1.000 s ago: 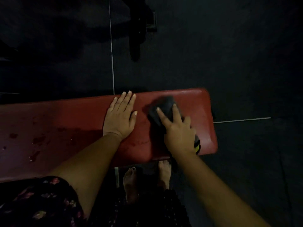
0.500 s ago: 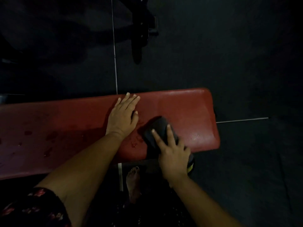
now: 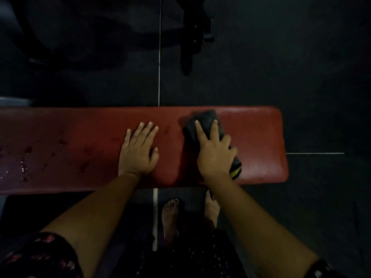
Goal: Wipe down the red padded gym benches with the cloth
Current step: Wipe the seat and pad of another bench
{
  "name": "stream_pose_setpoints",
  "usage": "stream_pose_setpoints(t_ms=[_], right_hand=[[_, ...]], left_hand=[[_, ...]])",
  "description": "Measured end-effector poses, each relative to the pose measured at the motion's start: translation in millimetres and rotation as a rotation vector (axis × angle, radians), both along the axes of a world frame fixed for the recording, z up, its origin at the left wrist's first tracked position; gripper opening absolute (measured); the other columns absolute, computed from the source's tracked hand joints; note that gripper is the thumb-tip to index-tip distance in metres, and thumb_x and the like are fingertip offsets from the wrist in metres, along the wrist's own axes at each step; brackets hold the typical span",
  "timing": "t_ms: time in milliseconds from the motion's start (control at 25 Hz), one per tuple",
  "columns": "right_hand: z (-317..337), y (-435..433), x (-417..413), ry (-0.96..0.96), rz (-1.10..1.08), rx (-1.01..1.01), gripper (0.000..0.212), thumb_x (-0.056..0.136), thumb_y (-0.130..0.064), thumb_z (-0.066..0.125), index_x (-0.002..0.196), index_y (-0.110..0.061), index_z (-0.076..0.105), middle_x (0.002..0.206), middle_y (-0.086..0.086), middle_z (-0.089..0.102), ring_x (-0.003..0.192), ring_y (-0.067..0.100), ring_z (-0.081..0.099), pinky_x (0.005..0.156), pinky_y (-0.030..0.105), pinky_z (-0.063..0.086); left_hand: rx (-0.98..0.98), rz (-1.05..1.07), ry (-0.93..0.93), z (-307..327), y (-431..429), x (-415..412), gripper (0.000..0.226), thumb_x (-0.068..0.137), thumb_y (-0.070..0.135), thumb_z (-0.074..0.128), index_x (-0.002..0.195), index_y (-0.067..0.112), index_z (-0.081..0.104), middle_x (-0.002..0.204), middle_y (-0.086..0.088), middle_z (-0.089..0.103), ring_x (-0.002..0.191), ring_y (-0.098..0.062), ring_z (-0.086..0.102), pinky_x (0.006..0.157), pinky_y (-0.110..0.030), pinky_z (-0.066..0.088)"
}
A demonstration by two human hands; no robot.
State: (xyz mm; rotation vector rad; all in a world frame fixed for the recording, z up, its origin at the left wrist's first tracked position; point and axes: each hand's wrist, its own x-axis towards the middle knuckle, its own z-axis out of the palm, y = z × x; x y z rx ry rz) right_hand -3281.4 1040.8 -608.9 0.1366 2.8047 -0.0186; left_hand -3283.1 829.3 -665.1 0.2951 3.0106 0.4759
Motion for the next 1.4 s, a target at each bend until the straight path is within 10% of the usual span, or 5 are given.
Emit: stream_pose_setpoints(t_ms=[360, 800, 1120, 1400], right_hand=[[-9.7, -1.4, 154.5, -0.063, -0.033, -0.026, 0.113, 0.053, -0.025, 0.090, 0.149, -0.039, 0.031, 0.151, 0.013, 0.038, 0.104, 0.046, 0.054, 0.063, 0.055, 0.048], [-1.5, -10.4, -81.8, 0.023, 0.001, 0.053, 0.069, 0.098, -0.023, 0.049, 0.151, -0.049, 0.015, 0.162, 0.002, 0.012, 0.125, 0.037, 0.034, 0.089, 0.055, 0.039], [0.2, -20.8, 25.7, 0.011, 0.248, -0.014, 0.075, 0.098, -0.021, 0.047, 0.153, -0.043, 0.002, 0.163, 0.010, 0.002, 0.124, 0.042, 0.033, 0.086, 0.055, 0.041], [-9.6, -15.9, 134.5, 0.107, 0.082, -0.041, 0.099, 0.051, -0.014, 0.087, 0.141, -0.035, 0.050, 0.145, 0.013, 0.046, 0.099, 0.045, 0.053, 0.060, 0.058, 0.048]], left_hand=[[-0.013, 0.008, 0.031, -4.9, -3.0, 3.5, 0.065, 0.086, 0.032, 0.039, 0.149, 0.017, 0.040, 0.154, -0.003, 0.039, 0.146, -0.022, 0.027, 0.122, -0.046, 0.012], [-0.034, 0.003, 0.101, -13.8, -4.1, 2.3, 0.068, 0.081, 0.031, 0.042, 0.146, 0.014, 0.044, 0.152, -0.006, 0.043, 0.145, -0.025, 0.031, 0.120, -0.046, 0.011], [-0.043, -0.016, 0.123, -17.1, -4.0, 3.0, 0.065, 0.085, 0.032, 0.038, 0.146, 0.011, 0.044, 0.153, -0.009, 0.041, 0.144, -0.028, 0.030, 0.119, -0.050, 0.012], [-0.043, -0.005, 0.124, -17.1, -5.3, 4.7, 0.059, 0.094, 0.033, 0.033, 0.149, 0.013, 0.041, 0.154, -0.007, 0.040, 0.146, -0.026, 0.028, 0.120, -0.047, 0.010]])
